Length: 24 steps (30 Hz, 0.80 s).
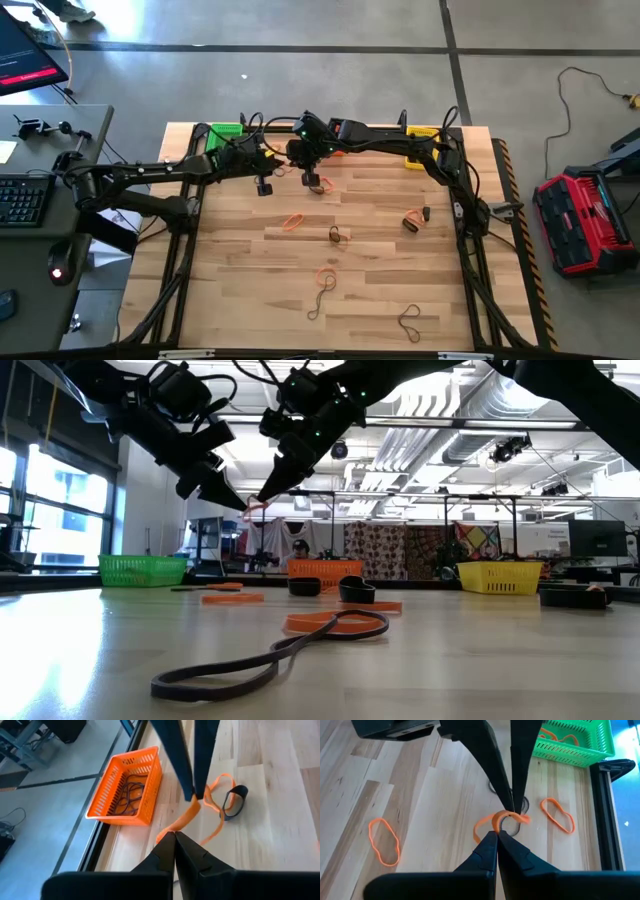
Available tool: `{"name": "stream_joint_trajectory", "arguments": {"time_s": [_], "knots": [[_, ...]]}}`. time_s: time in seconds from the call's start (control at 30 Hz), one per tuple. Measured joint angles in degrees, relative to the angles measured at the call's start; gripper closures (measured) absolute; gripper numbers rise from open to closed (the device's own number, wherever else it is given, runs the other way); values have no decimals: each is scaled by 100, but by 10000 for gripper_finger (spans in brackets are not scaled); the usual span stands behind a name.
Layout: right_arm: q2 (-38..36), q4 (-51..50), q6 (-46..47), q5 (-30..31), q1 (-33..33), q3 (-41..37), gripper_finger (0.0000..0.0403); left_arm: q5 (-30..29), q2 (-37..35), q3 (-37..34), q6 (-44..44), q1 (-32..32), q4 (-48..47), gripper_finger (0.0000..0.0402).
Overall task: Sort rubber bands into baskets
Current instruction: Remove the orange rubber band from the orange basket to the green bin
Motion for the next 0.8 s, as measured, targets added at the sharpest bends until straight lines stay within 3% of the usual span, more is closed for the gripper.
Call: {"name": "stream_joint_trajectory", "arguments": {"time_s": [0.17,0.57,0.8], "knots": [[0,-90,-1,0,0,-1,403,-31,0,0,16,-36,-42,373],[0,-203,-44,0,0,-2,403,186,0,0,-152,-37,-140,269],[0,-214,-68,-48,0,0,403,418,0,0,-175,-37,-137,238]]}}
